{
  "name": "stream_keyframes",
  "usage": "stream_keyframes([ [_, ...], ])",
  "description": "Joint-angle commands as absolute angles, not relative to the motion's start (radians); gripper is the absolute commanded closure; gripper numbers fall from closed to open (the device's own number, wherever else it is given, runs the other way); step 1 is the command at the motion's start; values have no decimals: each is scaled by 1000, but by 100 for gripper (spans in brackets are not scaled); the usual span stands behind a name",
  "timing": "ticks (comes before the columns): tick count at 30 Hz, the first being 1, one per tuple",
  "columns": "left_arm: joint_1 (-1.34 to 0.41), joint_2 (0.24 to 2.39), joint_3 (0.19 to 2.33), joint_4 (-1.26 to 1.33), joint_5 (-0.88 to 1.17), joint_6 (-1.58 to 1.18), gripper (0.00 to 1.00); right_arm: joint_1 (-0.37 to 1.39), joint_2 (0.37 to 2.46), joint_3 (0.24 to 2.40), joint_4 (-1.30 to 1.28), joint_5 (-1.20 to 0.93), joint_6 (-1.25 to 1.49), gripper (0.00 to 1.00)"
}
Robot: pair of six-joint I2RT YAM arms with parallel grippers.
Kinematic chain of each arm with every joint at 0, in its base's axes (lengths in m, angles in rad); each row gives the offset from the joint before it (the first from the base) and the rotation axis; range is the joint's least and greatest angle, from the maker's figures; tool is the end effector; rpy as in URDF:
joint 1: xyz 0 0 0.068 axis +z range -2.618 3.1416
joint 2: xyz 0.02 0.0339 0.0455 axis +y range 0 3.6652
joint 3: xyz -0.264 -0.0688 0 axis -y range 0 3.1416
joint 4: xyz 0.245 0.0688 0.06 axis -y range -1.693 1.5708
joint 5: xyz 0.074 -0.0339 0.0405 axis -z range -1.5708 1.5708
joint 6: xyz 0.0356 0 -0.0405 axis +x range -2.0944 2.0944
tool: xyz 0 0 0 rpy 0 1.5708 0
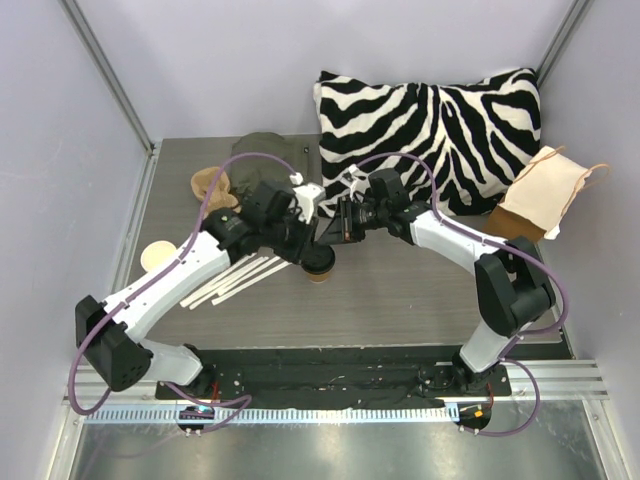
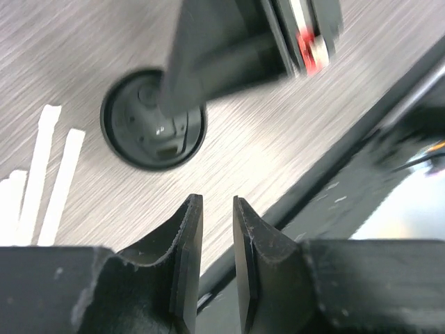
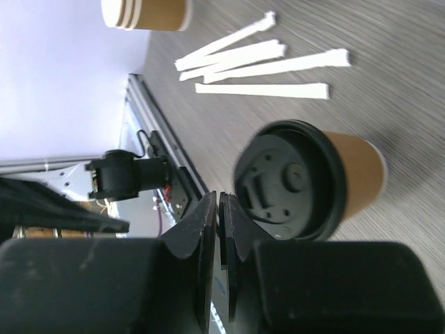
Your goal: Pack the takeout coffee
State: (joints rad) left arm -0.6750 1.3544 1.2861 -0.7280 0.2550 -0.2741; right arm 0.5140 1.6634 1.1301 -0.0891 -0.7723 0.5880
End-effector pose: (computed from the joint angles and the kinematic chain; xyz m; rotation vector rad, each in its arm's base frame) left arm 0.2190 -0.1868 0.3370 0.6167 2.3884 -0.7400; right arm 0.3071 0.2019 0.2455 -0.3984 2.3389 1.4286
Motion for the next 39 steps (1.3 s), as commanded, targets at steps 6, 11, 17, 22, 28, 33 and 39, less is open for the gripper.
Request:
stream_keyframes([
  [6, -815, 1434, 1361, -778, -92, -86, 69, 509, 1703, 1127, -112, -690, 558, 84],
  [11, -841, 1462, 1430, -799, -109, -68, 62, 509, 1709, 1127, -118, -678, 549, 84],
  [17, -841, 1499, 1416, -802, -77, -61, 60, 511, 1732, 1129, -123, -672, 543, 84],
  [22, -841, 1548, 1352, -764, -32, -41, 61, 511, 1747, 1112, -126, -667, 531, 84],
  [28, -834, 1620, 1275, -756, -9, -34, 63, 511, 1767, 1108, -126, -664, 519, 84],
  [33, -827, 1594, 1319, -781, -3, -28, 62, 512, 1776, 1115, -135, -666, 514, 84],
  [39, -819, 1534, 1456, -819, 17, -31, 62, 511, 1766, 1120, -133, -675, 517, 84],
])
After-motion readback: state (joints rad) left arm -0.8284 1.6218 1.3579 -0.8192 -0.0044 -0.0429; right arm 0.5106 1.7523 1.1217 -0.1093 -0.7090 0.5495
